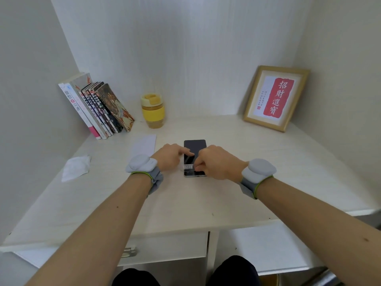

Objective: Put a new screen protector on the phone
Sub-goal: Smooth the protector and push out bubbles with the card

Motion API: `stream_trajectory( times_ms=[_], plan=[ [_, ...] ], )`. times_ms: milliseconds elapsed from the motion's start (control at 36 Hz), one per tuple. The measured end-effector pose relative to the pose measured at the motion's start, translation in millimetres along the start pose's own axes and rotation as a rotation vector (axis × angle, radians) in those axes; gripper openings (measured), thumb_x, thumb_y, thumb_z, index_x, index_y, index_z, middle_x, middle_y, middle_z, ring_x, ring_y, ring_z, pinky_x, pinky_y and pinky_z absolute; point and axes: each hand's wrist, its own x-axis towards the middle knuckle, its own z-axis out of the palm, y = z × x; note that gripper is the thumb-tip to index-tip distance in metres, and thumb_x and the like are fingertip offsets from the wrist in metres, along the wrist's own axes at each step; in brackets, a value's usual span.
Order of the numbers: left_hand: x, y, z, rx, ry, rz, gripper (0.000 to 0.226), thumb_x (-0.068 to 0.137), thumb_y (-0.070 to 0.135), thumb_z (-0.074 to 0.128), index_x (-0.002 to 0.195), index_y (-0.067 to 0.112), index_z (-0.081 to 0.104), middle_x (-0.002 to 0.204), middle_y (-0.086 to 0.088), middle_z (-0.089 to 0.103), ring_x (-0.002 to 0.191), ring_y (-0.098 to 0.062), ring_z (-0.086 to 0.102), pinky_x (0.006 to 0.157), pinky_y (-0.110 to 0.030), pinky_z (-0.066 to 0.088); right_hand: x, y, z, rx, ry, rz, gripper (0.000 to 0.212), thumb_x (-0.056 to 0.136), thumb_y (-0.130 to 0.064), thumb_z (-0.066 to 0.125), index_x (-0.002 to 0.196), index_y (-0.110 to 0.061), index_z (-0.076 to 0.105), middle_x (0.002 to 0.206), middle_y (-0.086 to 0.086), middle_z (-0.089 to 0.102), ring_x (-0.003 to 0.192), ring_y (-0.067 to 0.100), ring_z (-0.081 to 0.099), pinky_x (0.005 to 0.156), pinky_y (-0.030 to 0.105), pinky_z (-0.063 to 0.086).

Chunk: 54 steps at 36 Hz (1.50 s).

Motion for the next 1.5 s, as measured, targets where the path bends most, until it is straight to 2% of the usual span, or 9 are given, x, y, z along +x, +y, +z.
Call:
stream_trajectory(
  times_ms=[250,444,750,833,1083,1194,1278,1417,1500],
  plan=[
    [0.8,3.3,-3.5,-0.062,-0.020,-0.039,0.057,0.091,-0.007,0.030,0.130,0.024,0.059,0.146,0.005,0.045,0.134,-0.019,0.041,0.106,-0.022,0.029,4.0,-5.1,-0.8,0.045,-0.021,0.014,0.021,0.094,-0.016,0.054,0.097,-0.016,0.075,0.097,0.007,0.065,0.091,0.027,0.056,0.079,0.038,0.048],
    [2.8,9.9,-0.3,-0.147,0.033,-0.091,0.052,0.092,-0.004,0.031,0.121,0.022,0.066,0.141,0.001,0.052,0.132,-0.021,0.044,0.107,-0.025,0.034,6.3,-3.7,-2.6,0.087,-0.013,0.031,0.020,0.092,-0.015,0.056,0.099,-0.016,0.076,0.099,0.008,0.067,0.094,0.027,0.056,0.079,0.035,0.047],
    [0.5,12.4,0.5,-0.194,0.050,-0.118,0.053,0.091,-0.005,0.031,0.120,0.020,0.067,0.141,0.001,0.051,0.131,-0.021,0.044,0.105,-0.024,0.033,2.5,-7.5,-5.2,0.080,-0.002,0.007,0.019,0.091,-0.013,0.057,0.095,-0.015,0.076,0.093,0.004,0.064,0.082,0.023,0.048,0.073,0.031,0.042],
    [-0.8,13.4,0.5,-0.202,0.048,-0.120,0.053,0.091,-0.005,0.030,0.121,0.020,0.066,0.142,0.003,0.051,0.133,-0.020,0.042,0.106,-0.023,0.031,3.6,-7.7,-4.4,0.072,0.033,0.029,0.019,0.094,-0.016,0.056,0.097,-0.016,0.075,0.101,0.005,0.065,0.092,0.025,0.054,0.078,0.033,0.044],
    [0.2,12.0,2.9,-0.212,0.048,-0.126,0.054,0.088,-0.005,0.031,0.117,0.021,0.068,0.139,0.005,0.054,0.129,-0.019,0.045,0.103,-0.023,0.034,0.9,-12.1,-7.4,0.061,-0.006,-0.022,0.017,0.085,-0.009,0.057,0.077,-0.011,0.072,0.065,-0.005,0.047,0.075,0.024,0.044,0.069,0.032,0.041],
    [-1.6,13.1,4.0,-0.260,0.055,-0.123,0.054,0.088,-0.007,0.030,0.119,0.018,0.067,0.142,0.002,0.051,0.133,-0.019,0.041,0.105,-0.023,0.031,0.4,-3.8,-10.7,0.094,-0.004,-0.007,0.016,0.087,-0.013,0.059,0.085,-0.013,0.075,0.083,0.005,0.067,0.083,0.027,0.059,0.075,0.038,0.049],
    [-3.7,8.4,4.7,-0.341,0.060,-0.117,0.052,0.089,-0.008,0.029,0.117,0.014,0.068,0.141,-0.001,0.052,0.134,-0.019,0.041,0.109,-0.025,0.029,-1.0,8.9,-14.9,0.055,0.017,0.055,0.020,0.093,-0.015,0.055,0.099,-0.017,0.074,0.093,0.002,0.064,0.086,0.024,0.058,0.074,0.035,0.047],
    [-8.8,7.7,8.4,-0.338,0.061,-0.122,0.030,0.100,0.022,0.043,0.123,0.019,0.062,0.135,0.002,0.056,0.125,-0.017,0.049,0.104,-0.025,0.034,0.9,28.3,-12.1,0.157,0.056,0.304,0.025,0.094,-0.020,0.049,0.108,-0.014,0.068,0.108,0.010,0.065,0.090,0.029,0.061,0.079,0.037,0.052],
    [-14.3,14.7,10.8,-0.311,0.065,-0.134,0.044,0.094,0.044,0.053,0.131,0.020,0.053,0.131,0.002,0.054,0.120,-0.017,0.049,0.099,-0.026,0.035,1.6,28.3,-9.7,0.347,0.091,0.423,0.023,0.088,-0.017,0.050,0.096,-0.007,0.070,0.104,0.015,0.067,0.091,0.034,0.066,0.082,0.043,0.057]
  ],
)
